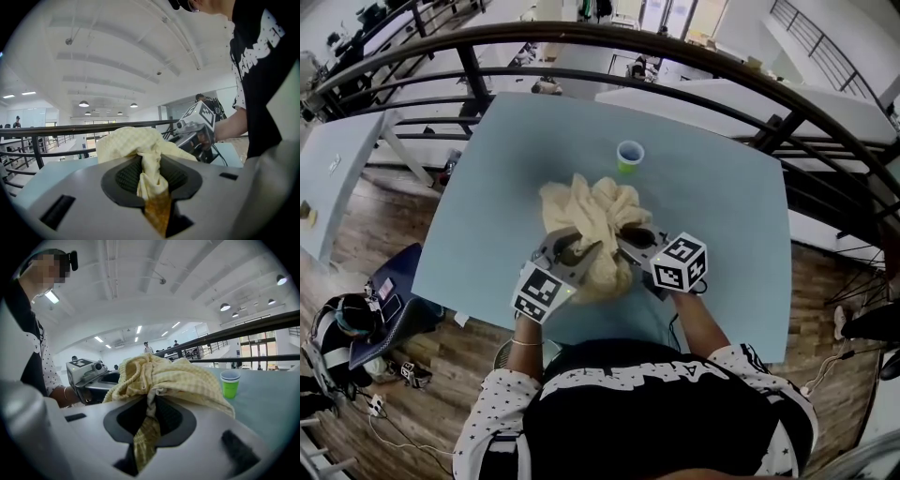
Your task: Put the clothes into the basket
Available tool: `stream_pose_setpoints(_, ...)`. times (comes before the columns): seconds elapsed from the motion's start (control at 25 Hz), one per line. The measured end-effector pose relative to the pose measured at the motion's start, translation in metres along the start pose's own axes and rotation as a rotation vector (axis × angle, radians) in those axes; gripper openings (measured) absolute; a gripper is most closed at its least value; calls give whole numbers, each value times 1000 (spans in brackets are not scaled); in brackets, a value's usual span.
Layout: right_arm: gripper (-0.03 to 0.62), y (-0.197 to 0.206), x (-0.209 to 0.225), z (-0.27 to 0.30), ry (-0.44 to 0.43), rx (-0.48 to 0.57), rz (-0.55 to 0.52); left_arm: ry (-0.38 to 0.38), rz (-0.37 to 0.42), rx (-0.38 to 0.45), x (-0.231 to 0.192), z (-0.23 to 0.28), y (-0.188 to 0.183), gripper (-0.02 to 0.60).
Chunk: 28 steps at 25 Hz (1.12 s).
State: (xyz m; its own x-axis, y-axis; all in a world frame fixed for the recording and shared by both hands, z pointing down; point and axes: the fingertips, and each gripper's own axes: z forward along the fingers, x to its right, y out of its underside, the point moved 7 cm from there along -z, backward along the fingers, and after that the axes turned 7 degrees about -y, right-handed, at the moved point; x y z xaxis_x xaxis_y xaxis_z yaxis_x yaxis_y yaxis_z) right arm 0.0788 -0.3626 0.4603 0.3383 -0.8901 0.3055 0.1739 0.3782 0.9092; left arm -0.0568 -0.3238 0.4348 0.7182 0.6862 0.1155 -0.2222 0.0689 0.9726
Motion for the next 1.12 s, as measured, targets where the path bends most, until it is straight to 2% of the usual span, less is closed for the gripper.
stream_pose_setpoints(0.72, 65, -16, -24, -17, 44, 34, -63, -16, 40, 52, 14, -15, -22, 121)
stream_pose_setpoints(1.12, 64, -16, -33, -22, 73, 45, -55, 15, 32, 56, 17, -18, -26, 121)
